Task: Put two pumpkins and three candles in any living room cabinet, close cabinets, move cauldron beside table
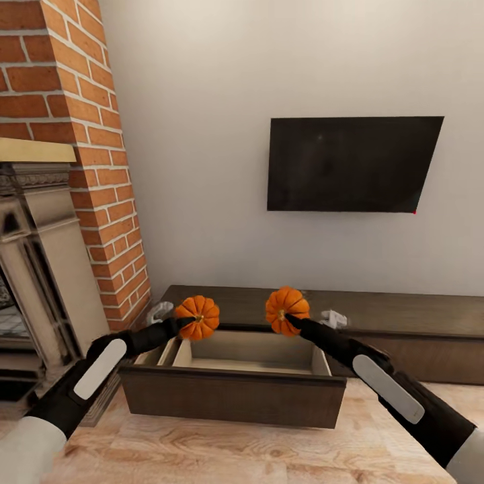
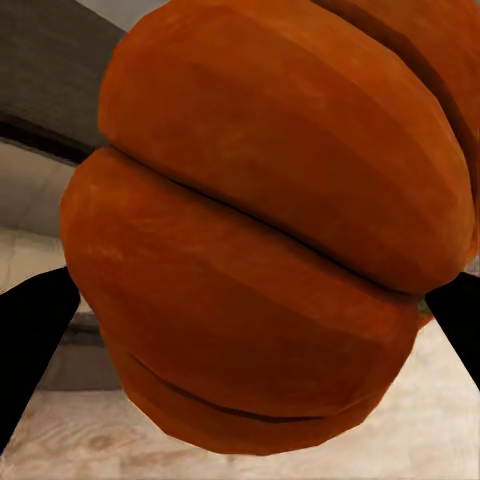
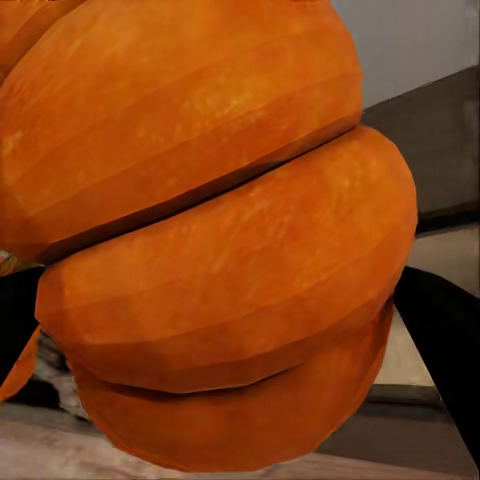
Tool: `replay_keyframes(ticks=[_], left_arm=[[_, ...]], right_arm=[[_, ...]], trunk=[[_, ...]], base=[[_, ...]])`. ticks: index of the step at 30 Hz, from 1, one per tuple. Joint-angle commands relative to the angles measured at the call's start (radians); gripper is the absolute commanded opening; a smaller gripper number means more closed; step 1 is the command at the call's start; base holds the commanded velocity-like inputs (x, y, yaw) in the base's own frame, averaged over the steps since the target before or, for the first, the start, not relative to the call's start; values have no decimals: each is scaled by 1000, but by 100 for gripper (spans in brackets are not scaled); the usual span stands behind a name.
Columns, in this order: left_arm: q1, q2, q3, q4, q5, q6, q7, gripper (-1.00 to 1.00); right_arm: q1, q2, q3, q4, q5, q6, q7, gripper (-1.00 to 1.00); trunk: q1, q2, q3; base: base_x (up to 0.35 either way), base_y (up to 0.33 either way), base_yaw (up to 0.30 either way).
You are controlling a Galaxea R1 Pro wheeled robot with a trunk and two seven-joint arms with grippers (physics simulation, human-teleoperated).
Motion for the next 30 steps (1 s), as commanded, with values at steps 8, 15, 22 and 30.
replay_keyframes(ticks=[8,15,22,30], left_arm=[[-1,-98,8,61,-220,-130,30,-100],[-1,-189,4,108,-323,-228,175,-100],[-8,-230,3,111,-378,-232,206,-100],[-18,-246,6,124,-401,-233,210,-100]], right_arm=[[-2,219,-58,61,307,-3,-207,-100],[-2,276,-113,161,373,-59,-215,-100],[-2,283,-113,189,386,-80,-215,-100],[-3,295,-112,209,391,-102,-215,-100]], trunk=[[0,-1,-1],[0,-1,-1],[0,-1,-1],[0,-1,-1]], base=[[0,0,0],[0,0,0],[0,0,0],[0,0,0]])
